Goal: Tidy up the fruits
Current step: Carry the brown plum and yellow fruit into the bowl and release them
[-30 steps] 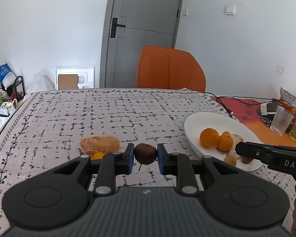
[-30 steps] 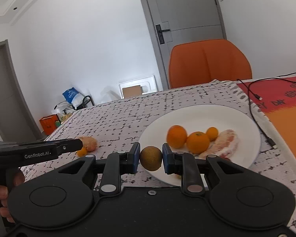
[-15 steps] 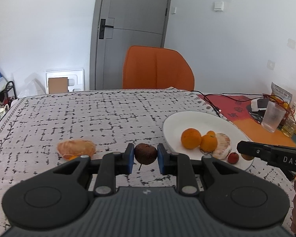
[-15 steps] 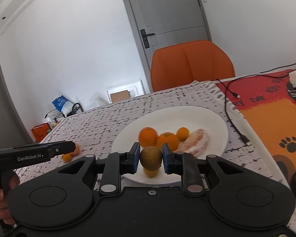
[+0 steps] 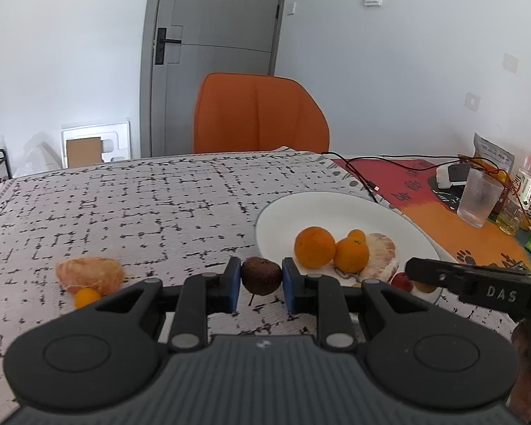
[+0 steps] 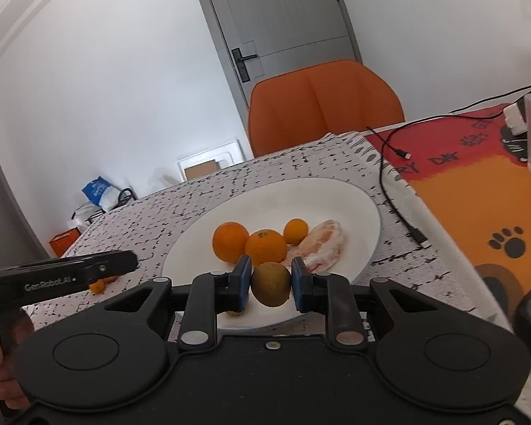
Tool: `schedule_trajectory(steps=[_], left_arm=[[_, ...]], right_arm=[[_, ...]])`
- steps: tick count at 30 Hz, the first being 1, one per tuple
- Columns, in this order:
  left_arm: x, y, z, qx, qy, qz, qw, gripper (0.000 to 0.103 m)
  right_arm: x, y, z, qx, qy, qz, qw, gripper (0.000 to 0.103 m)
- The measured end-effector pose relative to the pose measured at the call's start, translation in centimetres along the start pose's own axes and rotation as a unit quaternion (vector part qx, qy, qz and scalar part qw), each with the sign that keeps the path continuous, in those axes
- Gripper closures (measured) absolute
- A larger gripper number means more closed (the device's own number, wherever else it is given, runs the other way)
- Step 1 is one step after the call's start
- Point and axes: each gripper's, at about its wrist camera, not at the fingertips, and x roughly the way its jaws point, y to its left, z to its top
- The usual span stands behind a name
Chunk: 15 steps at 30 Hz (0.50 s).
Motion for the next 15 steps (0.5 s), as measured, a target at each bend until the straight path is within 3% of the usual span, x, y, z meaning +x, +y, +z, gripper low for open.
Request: schedule_trajectory(steps=[1, 15], left_arm=[[0.2, -0.1, 0.1, 0.001, 0.000, -0.002, 1.0000, 0.080], [2.4, -1.7, 0.7, 0.012, 0.008, -0.033, 0.9993, 0.080]], right_arm=[[0.1, 0.0, 0.0, 0.002, -0.001, -0.001, 1.000, 0.073], [-0.2, -1.0, -0.1, 0.010, -0.005, -0.025, 1.000, 0.072]])
